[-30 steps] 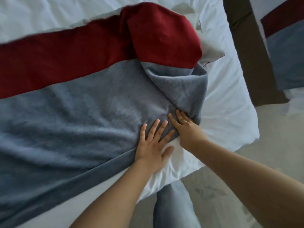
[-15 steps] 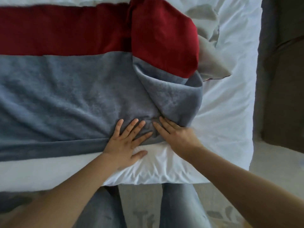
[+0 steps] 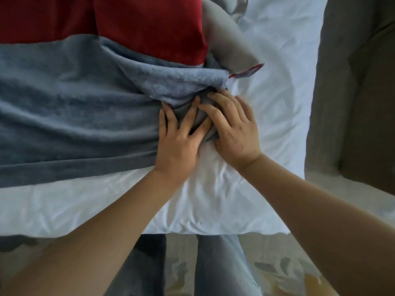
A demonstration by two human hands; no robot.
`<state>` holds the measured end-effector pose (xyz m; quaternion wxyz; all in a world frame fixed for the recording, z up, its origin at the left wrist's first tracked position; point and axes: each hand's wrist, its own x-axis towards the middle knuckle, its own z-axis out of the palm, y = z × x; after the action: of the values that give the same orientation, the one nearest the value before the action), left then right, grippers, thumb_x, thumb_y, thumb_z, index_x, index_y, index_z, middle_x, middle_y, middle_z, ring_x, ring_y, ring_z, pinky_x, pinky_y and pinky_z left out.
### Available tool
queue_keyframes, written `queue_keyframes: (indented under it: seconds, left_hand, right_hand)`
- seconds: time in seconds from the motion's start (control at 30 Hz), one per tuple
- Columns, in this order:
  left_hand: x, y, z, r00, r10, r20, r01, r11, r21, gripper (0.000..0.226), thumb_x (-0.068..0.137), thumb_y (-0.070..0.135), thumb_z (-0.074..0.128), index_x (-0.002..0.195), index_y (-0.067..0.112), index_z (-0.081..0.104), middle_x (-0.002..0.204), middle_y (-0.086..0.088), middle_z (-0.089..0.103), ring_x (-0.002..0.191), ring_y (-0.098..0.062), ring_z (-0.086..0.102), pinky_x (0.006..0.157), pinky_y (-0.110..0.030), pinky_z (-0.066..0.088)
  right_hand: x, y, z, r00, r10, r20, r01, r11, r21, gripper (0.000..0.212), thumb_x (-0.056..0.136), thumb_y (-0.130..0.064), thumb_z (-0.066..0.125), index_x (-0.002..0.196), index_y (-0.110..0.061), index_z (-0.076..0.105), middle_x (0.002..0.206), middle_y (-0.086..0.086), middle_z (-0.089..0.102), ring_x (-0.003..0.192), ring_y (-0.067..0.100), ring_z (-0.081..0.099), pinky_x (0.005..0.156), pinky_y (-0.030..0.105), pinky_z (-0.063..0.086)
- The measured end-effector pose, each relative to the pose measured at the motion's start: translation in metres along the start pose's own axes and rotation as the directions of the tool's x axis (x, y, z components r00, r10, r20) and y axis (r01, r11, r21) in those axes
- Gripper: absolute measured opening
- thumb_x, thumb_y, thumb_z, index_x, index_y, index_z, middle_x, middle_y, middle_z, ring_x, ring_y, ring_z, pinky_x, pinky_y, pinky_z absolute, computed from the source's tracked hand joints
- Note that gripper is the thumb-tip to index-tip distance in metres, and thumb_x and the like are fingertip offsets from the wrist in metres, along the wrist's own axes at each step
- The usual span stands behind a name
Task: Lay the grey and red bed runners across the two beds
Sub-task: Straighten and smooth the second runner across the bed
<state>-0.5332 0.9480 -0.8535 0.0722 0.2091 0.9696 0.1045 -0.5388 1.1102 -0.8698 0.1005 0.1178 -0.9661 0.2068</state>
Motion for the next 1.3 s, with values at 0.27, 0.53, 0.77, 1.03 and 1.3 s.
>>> queue_keyframes:
  seconds: [0.27,0.53,0.77,1.03,1.3]
  left_hand:
    - [-0.029,0.011,-0.034,0.918,-0.380,0.117,0.332,0.572,-0.750,0.041,0.100,0.003,0.049,0.139,0.008,0.058,0.138,-0.003,0.064,0.132,-0.019,0.058,0.112,-0.045,0.047]
    - [-0.062,0.001,-0.066,0.654,-0.733,0.188,0.469,0.197,-0.861,0.033,0.093,0.036,0.047,0.107,0.058,0.067,0.112,0.029,0.070,0.106,0.007,0.065,0.086,-0.004,0.046]
    - [-0.120,-0.014,-0.030,0.761,-0.525,0.382,0.616,0.400,-0.678,0.053,0.092,0.025,0.047,0.127,0.064,0.054,0.136,0.033,0.058,0.137,0.003,0.048,0.112,-0.017,0.039]
    - [-0.132,-0.018,0.016,0.955,-0.063,0.289,0.148,0.948,-0.281,0.065,0.093,0.033,0.046,0.156,0.031,0.031,0.160,0.005,0.036,0.153,-0.028,0.015,0.121,-0.045,0.012]
    - [-0.131,-0.019,0.008,0.936,-0.019,0.351,0.097,0.974,-0.206,0.086,0.092,0.037,0.045,0.160,0.046,-0.006,0.164,0.004,0.026,0.154,-0.036,0.017,0.120,-0.056,0.017]
  right_hand:
    - [0.004,-0.038,-0.010,0.947,0.320,0.021,-0.297,0.849,0.438,0.068,0.084,-0.025,0.070,0.135,0.013,0.047,0.147,0.035,0.037,0.140,0.046,0.036,0.116,0.050,0.034]
    - [0.079,-0.057,-0.018,0.536,0.751,0.384,-0.568,-0.016,0.823,0.094,0.061,-0.001,0.048,0.151,-0.008,0.021,0.146,0.016,0.037,0.135,0.027,0.043,0.116,0.047,0.038]
    - [0.128,-0.047,-0.004,0.281,0.822,0.495,-0.615,-0.242,0.751,0.108,0.074,-0.037,0.083,0.148,-0.043,0.004,0.146,0.004,0.043,0.115,0.009,0.060,0.103,0.028,0.048]
    - [0.101,-0.048,0.000,0.530,0.703,0.475,-0.797,0.220,0.563,0.105,0.075,-0.051,0.082,0.157,-0.039,0.017,0.141,-0.008,0.058,0.110,0.018,0.064,0.084,0.019,0.041]
    - [0.102,-0.041,-0.015,0.448,0.818,0.361,-0.773,0.151,0.616,0.012,0.085,-0.016,0.057,0.093,-0.019,0.065,0.085,0.001,0.068,0.080,0.008,0.063,0.062,0.020,0.040]
